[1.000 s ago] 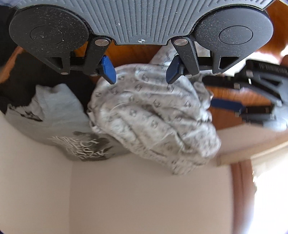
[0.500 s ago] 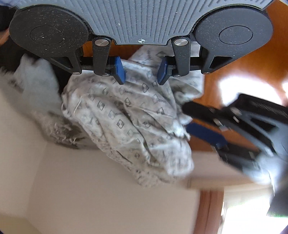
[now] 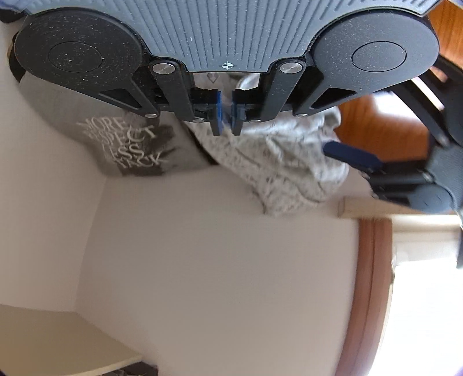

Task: Fold clothes
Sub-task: 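Close the right gripper on the blanket edge while the left gripper grasps another edge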

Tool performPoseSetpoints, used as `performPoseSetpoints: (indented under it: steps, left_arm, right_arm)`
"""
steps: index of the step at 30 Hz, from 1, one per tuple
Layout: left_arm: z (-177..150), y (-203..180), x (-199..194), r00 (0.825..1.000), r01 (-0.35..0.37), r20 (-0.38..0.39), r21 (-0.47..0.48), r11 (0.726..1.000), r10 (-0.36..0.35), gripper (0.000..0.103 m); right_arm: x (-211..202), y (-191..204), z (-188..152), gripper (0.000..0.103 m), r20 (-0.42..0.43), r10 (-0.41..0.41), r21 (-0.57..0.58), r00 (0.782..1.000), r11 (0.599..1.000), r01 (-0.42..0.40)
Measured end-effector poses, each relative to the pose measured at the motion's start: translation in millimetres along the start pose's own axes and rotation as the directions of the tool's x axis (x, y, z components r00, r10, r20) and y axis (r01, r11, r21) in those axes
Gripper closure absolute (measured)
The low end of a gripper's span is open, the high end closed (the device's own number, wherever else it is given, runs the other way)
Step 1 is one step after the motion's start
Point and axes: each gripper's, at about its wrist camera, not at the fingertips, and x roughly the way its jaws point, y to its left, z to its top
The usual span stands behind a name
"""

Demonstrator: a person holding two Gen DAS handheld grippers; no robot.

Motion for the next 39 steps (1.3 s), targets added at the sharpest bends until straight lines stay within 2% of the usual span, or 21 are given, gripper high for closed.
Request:
performPoseSetpoints:
  steps: [2,3,5,6,8,9,10,13,14,15,16,18,20,23,24,26,27,28,33,36,39]
  left_arm:
    - [5,-4,14,1.000,-0.018,-0.002,0.028,0.999,0.018,0.030]
    - [7,-5,21,1.000,-0.028,-0.001,0.047,0.999,0.028,0.035]
    - [8,-7,35,0.999,-0.034,-0.030,0.079,0.996,0.036,0.056]
    - [7,-7,40,0.998,-0.018,-0.055,0.092,0.996,0.023,0.073]
    - [3,-6,38,0.998,0.012,-0.058,0.102,0.995,-0.006,0.082]
    - [0,-6,32,0.999,0.024,-0.047,0.107,0.994,-0.019,0.082]
    - [-3,-8,25,0.999,0.033,-0.039,0.112,0.993,-0.028,0.082]
    - [-11,-12,9,0.999,0.022,-0.032,0.143,0.990,-0.017,0.081]
    - [-14,-14,5,0.999,0.021,-0.035,0.158,0.987,-0.016,0.073]
    - [-17,-17,2,0.999,0.023,-0.041,0.170,0.985,-0.017,0.064]
    - [-20,-20,0,0.999,0.028,-0.048,0.190,0.981,-0.019,0.060]
    - [-24,-27,-1,0.998,0.039,-0.062,0.242,0.970,-0.025,0.041]
    - [-26,-35,2,0.997,0.041,-0.072,0.288,0.957,-0.021,0.035]
    - [-25,-45,16,0.996,0.028,-0.086,0.349,0.937,0.002,0.035]
    - [-25,-49,21,0.996,0.016,-0.087,0.380,0.925,0.019,0.038]
    - [-26,-54,32,0.993,-0.004,-0.105,0.446,0.895,0.056,0.060]
    - [-25,-55,36,0.991,0.000,-0.118,0.464,0.886,0.062,0.085]
    - [-24,-54,37,0.989,0.013,-0.134,0.470,0.883,0.057,0.089]
    - [-4,-29,7,0.996,-0.031,-0.065,0.383,0.923,0.060,0.092]
    - [12,-9,-19,0.999,-0.011,-0.032,0.273,0.962,0.020,0.092]
    - [27,2,-46,1.000,-0.007,0.017,0.190,0.982,0.003,0.092]
  right_arm:
    - [1,-1,3,0.102,0.005,0.002,0.005,1.000,1.000,-0.002]
    - [1,-2,5,0.102,0.007,0.003,0.007,1.000,1.000,-0.003]
    - [0,-4,-2,0.102,-0.002,0.004,0.003,1.000,1.000,-0.004]
    - [-1,-6,-7,0.102,-0.009,0.005,0.000,1.000,1.000,-0.005]
    - [-3,-9,-16,0.101,-0.022,0.007,-0.007,1.000,1.000,-0.007]
    - [-3,-10,-21,0.101,-0.028,0.008,-0.010,1.000,1.000,-0.008]
    - [-4,-11,-26,0.095,-0.035,0.008,-0.013,0.999,1.000,-0.009]
    - [-9,-16,-43,0.070,-0.041,-0.008,-0.011,0.999,1.000,0.007]
    - [-12,-18,-50,0.065,-0.038,-0.019,-0.006,0.999,1.000,0.019]
    - [-13,-19,-55,0.063,-0.043,-0.027,0.001,0.999,1.000,0.027]
    - [-13,-20,-59,0.063,-0.054,-0.031,0.010,0.998,0.999,0.032]
    - [-14,-22,-65,0.063,-0.073,-0.030,0.030,0.997,0.999,0.033]
    - [-17,-22,-66,0.063,-0.088,-0.015,0.044,0.996,0.999,0.019]
    - [-23,-19,-65,0.063,-0.106,-0.002,0.052,0.994,0.999,0.007]
    - [-25,-19,-64,0.063,-0.107,-0.001,0.049,0.994,0.999,0.006]
    - [-32,-17,-62,0.063,-0.103,-0.006,0.030,0.995,1.000,0.009]
    - [-36,-16,-61,0.063,-0.099,-0.012,0.016,0.995,1.000,0.013]
    - [-38,-14,-60,0.063,-0.096,-0.019,0.000,0.995,1.000,0.019]
    - [-51,-12,-63,0.063,-0.085,-0.037,-0.066,0.996,0.997,0.031]
    - [-51,-8,-64,0.063,-0.081,-0.037,-0.092,0.996,0.995,0.029]
    - [-51,1,-64,0.063,-0.075,-0.048,-0.129,0.996,0.991,0.038]
